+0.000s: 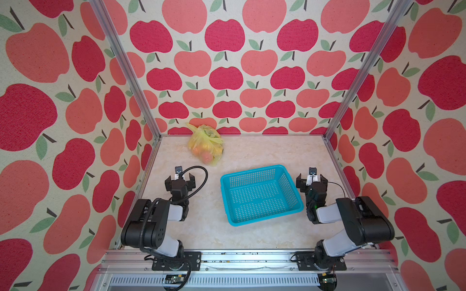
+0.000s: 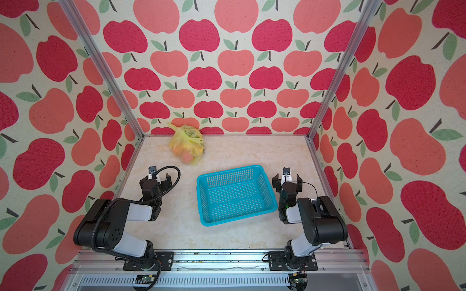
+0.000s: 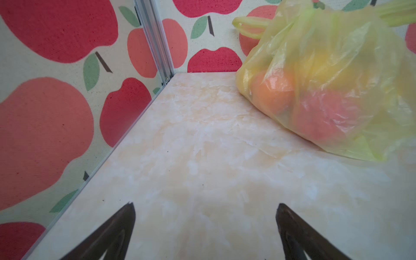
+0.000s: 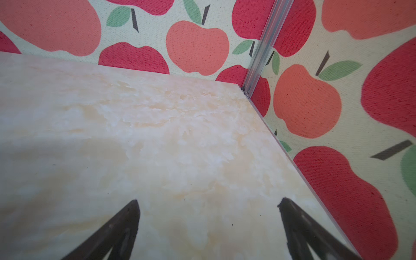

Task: Untie the knot of the plastic bag and take out the fruit
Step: Rotate the basket at the top-center of the table.

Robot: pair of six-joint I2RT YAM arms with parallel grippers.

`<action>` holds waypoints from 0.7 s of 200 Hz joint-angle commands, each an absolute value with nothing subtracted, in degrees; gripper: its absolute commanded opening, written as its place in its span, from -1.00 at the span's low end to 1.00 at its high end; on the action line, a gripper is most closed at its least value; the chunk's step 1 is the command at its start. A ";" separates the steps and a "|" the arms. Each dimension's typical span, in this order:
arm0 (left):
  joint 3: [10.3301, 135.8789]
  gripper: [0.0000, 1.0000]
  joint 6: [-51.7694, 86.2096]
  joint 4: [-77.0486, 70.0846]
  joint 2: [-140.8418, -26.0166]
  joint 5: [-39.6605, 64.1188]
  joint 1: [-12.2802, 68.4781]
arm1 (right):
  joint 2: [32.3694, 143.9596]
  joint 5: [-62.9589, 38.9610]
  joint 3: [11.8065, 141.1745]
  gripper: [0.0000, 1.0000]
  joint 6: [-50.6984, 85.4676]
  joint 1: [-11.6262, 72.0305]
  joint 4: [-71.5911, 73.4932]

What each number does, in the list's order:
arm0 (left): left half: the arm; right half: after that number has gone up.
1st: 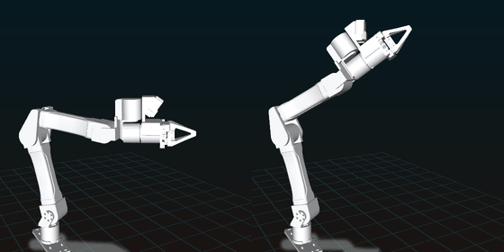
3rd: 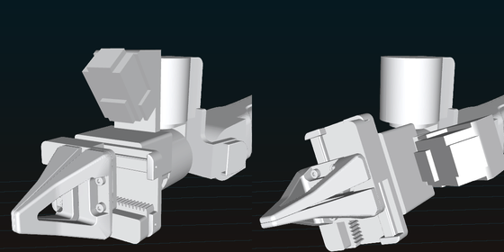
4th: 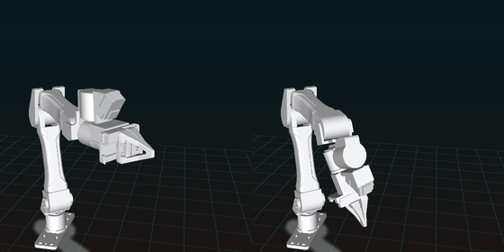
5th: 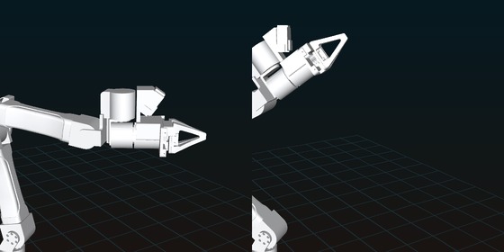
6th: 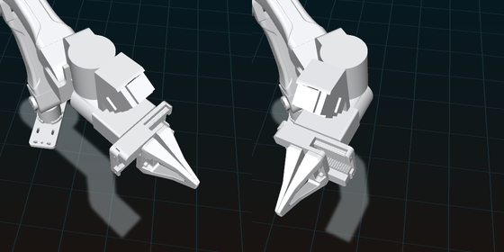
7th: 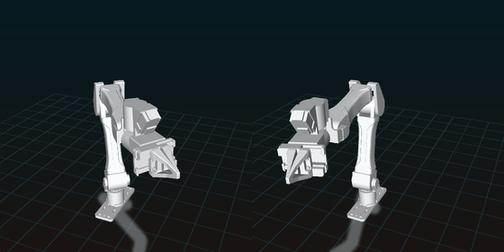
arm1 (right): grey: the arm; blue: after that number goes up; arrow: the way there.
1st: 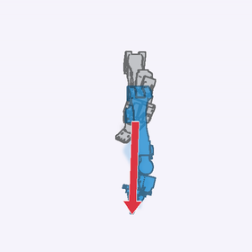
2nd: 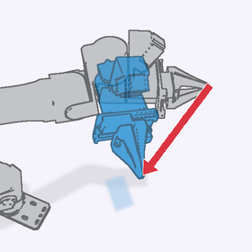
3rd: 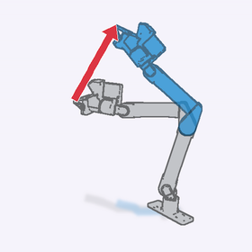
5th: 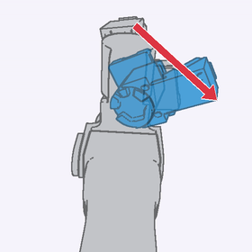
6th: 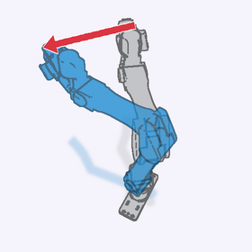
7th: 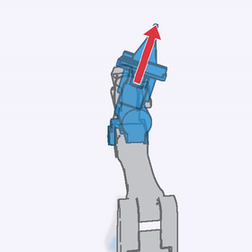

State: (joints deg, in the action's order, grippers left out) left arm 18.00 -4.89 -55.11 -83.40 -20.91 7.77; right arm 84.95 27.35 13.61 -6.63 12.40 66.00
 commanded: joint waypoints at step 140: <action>24.30 0.98 32.25 15.88 -24.35 15.33 0.42 | 35.90 5.58 36.23 0.99 30.86 9.19 -21.61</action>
